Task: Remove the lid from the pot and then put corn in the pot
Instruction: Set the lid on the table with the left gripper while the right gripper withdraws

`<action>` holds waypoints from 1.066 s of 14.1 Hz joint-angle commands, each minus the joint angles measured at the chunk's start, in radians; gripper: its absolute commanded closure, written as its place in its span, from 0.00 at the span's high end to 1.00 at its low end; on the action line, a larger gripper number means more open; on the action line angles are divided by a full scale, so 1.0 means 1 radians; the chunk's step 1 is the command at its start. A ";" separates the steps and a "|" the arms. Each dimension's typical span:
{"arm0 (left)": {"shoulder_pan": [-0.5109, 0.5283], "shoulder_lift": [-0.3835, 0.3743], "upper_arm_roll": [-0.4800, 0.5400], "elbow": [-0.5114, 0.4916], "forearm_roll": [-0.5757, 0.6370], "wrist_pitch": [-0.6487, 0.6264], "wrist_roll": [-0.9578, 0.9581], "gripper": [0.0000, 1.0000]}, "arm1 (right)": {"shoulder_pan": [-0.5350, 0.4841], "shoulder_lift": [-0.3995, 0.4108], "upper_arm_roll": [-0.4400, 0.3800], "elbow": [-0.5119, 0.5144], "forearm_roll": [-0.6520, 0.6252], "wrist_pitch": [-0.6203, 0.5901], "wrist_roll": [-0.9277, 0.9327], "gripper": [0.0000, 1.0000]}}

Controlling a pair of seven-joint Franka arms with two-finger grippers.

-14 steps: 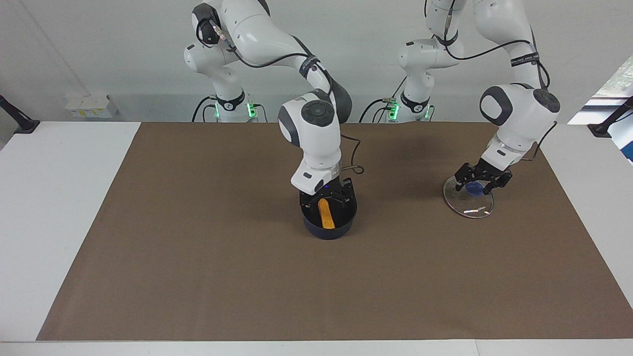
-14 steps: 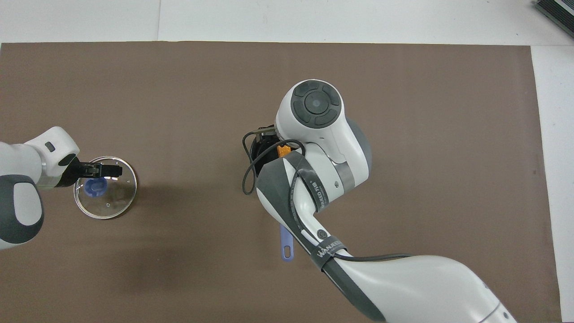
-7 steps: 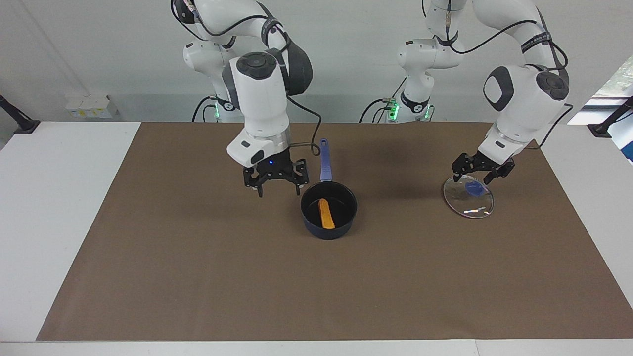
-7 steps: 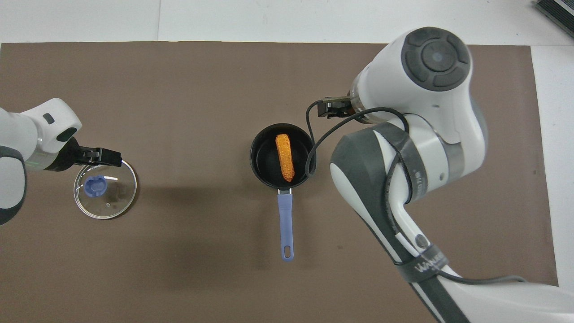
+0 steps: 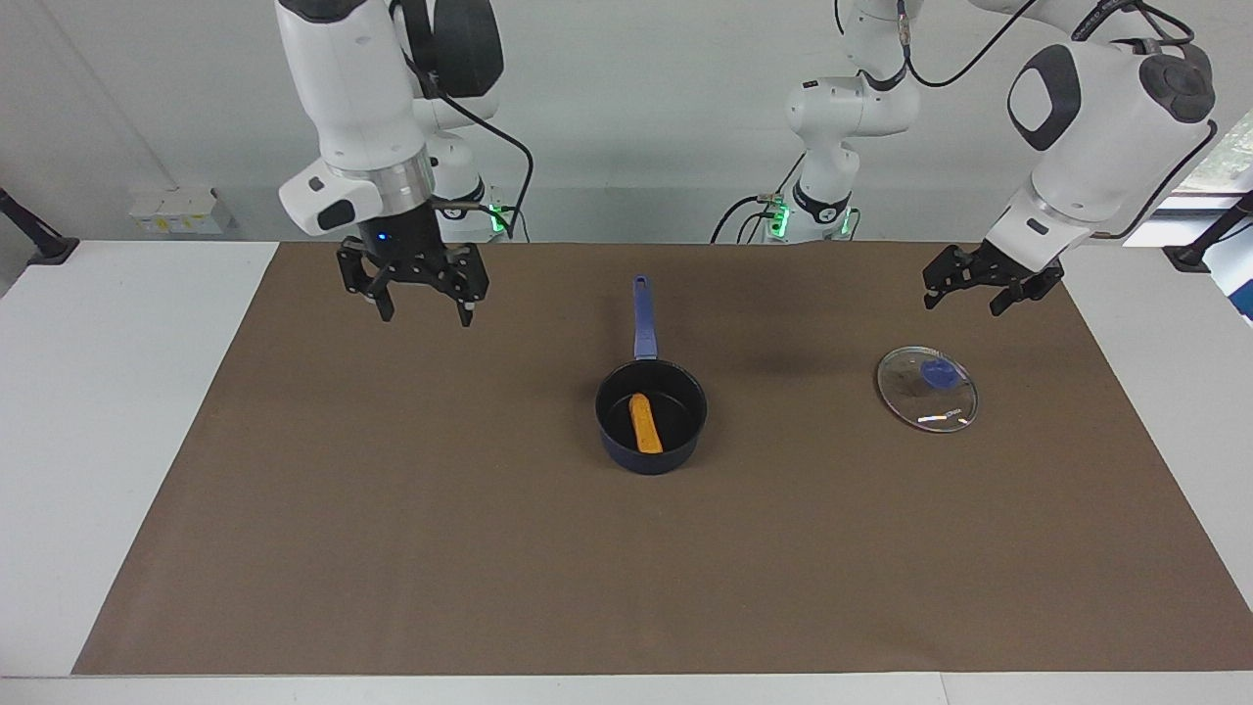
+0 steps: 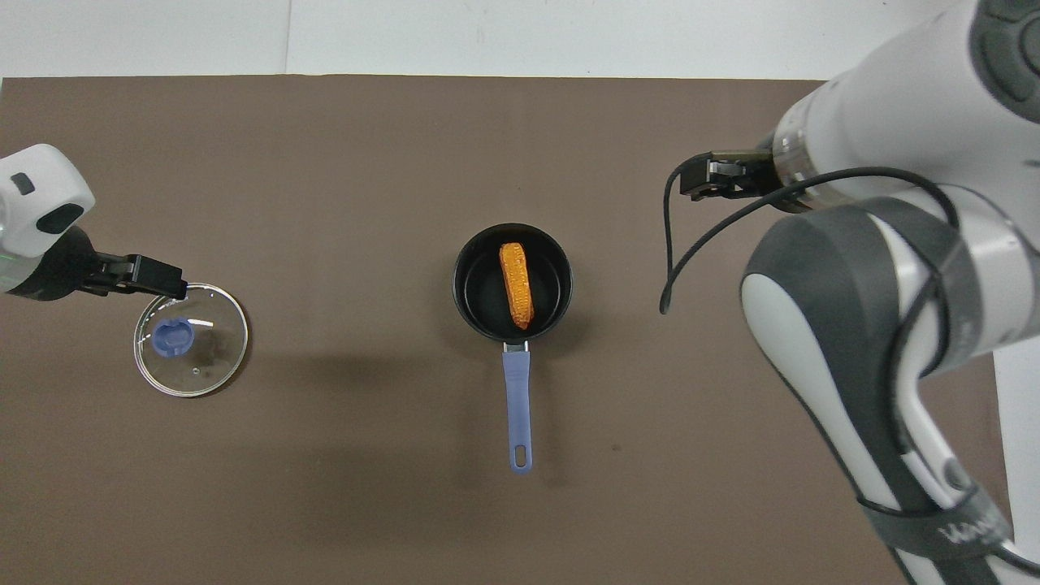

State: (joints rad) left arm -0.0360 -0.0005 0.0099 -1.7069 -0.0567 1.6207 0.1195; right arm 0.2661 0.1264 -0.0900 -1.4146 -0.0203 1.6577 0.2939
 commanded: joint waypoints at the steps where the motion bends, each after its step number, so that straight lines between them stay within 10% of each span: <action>1: -0.010 0.007 0.005 0.087 0.040 -0.106 -0.003 1.00 | -0.047 -0.066 0.010 -0.020 0.003 -0.067 -0.054 1.00; 6: -0.001 0.013 0.008 0.230 0.055 -0.281 -0.003 1.00 | -0.142 -0.148 0.010 -0.030 0.016 -0.210 -0.188 1.00; 15: 0.005 -0.027 0.010 0.164 0.051 -0.243 0.038 1.00 | -0.170 -0.215 0.004 -0.165 0.020 -0.204 -0.190 1.00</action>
State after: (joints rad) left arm -0.0333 -0.0027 0.0198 -1.5132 -0.0212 1.3731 0.1402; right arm 0.1177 -0.0334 -0.0906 -1.5110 -0.0148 1.4478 0.1252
